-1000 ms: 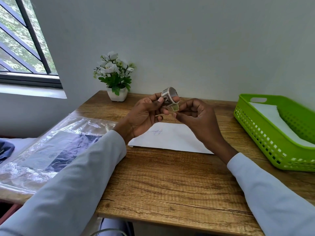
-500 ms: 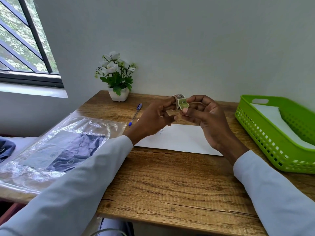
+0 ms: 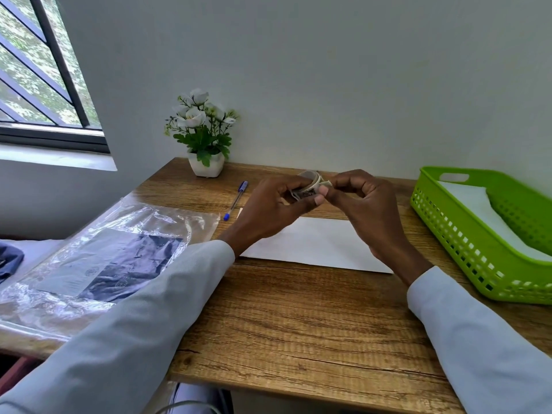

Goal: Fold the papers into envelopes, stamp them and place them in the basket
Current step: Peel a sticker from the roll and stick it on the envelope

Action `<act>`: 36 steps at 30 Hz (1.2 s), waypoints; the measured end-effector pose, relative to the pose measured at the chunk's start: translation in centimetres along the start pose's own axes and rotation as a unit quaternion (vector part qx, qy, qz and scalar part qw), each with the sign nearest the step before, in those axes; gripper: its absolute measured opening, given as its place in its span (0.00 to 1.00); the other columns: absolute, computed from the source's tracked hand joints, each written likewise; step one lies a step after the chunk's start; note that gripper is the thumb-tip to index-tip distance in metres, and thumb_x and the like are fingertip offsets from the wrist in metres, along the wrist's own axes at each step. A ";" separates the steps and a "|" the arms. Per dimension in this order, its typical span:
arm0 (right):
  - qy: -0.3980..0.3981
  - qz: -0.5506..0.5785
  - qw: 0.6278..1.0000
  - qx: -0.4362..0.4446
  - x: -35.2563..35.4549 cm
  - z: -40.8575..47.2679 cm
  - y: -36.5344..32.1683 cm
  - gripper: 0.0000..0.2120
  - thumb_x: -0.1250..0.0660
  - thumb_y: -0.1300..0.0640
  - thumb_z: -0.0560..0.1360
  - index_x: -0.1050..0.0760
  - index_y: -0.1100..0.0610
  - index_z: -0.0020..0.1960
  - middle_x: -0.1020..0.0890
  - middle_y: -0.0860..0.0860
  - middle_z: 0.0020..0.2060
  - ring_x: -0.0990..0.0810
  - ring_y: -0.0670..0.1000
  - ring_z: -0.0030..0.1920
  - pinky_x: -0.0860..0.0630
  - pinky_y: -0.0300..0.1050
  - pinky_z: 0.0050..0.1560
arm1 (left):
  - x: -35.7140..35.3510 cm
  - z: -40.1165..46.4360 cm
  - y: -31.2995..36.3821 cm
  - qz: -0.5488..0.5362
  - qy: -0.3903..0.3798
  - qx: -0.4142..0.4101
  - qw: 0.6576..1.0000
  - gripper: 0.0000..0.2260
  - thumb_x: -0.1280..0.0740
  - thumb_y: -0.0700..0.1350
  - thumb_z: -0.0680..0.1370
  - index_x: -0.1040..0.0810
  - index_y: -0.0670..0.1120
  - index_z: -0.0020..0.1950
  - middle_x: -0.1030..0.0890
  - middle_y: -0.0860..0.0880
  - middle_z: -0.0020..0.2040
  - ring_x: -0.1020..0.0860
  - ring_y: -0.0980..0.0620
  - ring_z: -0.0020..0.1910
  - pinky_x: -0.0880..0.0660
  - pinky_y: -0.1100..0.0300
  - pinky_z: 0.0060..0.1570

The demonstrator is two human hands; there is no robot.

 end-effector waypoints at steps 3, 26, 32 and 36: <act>-0.005 -0.006 1.000 0.017 -0.3 -0.2 -0.7 0.07 0.24 0.58 0.72 0.18 0.46 0.43 0.15 0.43 0.39 0.17 0.42 0.43 0.22 0.33 0.43 | 0.3 0.1 0.0 -0.002 0.014 0.009 1.000 0.12 0.30 0.52 0.77 0.15 0.46 0.52 0.16 0.54 0.39 0.20 0.53 0.37 0.22 0.52 0.33; 0.002 0.128 0.986 -0.111 0.3 -0.1 1.1 0.06 0.25 0.57 0.73 0.18 0.57 0.49 0.14 0.58 0.43 0.15 0.52 0.41 0.18 0.45 0.43 | 5.8 0.7 -3.3 0.122 0.095 0.075 0.985 0.17 0.30 0.53 0.76 0.18 0.43 0.58 0.15 0.47 0.50 0.19 0.58 0.39 0.27 0.67 0.35; 0.008 0.125 0.986 -0.114 0.7 -0.4 1.6 0.04 0.25 0.60 0.72 0.18 0.57 0.47 0.14 0.53 0.36 0.17 0.49 0.36 0.18 0.42 0.40 | 10.3 0.4 -5.9 0.340 0.088 0.169 0.921 0.14 0.30 0.55 0.76 0.15 0.46 0.48 0.16 0.49 0.41 0.24 0.52 0.32 0.37 0.64 0.32; -0.010 0.115 0.987 -0.111 0.3 -0.4 1.8 0.05 0.25 0.62 0.71 0.17 0.54 0.45 0.14 0.53 0.41 0.15 0.51 0.44 0.18 0.44 0.48 | 11.7 -0.4 -9.0 0.397 0.003 0.243 0.885 0.07 0.35 0.41 0.78 0.16 0.44 0.51 0.19 0.46 0.40 0.25 0.48 0.36 0.36 0.61 0.31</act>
Point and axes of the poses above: each hand's wrist, its own z-axis towards the middle knuckle, its own x-axis out of the back of the hand, y = z × x, the point moved 7 cm from there along z, towards the middle knuckle
